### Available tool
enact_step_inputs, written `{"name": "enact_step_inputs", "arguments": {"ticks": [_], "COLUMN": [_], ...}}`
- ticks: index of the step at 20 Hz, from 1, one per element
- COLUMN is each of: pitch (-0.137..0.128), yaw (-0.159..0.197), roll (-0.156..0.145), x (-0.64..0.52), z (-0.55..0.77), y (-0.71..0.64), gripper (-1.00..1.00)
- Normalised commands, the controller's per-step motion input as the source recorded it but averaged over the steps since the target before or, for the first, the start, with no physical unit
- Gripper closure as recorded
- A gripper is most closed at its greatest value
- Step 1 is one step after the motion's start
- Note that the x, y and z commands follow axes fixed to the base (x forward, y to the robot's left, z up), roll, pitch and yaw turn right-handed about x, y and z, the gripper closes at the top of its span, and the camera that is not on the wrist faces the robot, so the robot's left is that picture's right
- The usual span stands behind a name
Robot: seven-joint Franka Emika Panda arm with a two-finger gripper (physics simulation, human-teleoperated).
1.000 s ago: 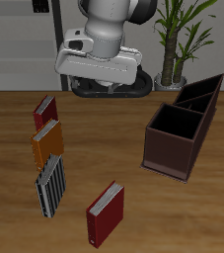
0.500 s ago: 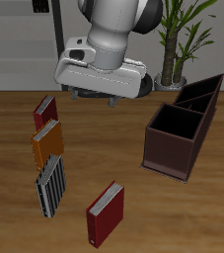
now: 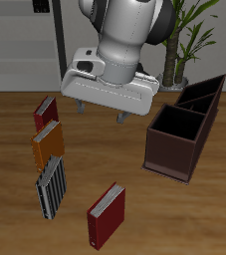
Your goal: Place the left red book into the left desk caddy's back compartment
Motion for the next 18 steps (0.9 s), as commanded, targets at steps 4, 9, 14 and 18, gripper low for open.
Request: {"name": "enact_step_inputs", "arguments": {"ticks": [4, 9, 14, 18], "pitch": [0.001, -0.015, -0.029, -0.006], "yaw": [-0.036, -0.03, -0.023, -0.029], "roll": [-0.006, 0.008, 0.028, 0.038], "x": [0.45, 0.28, 0.3, 0.16], "z": [-0.08, -0.07, -0.21, -0.21], "y": [0.15, 0.15, 0.26, 0.2], "gripper": [-1.0, -1.0, -1.0, -1.0]}}
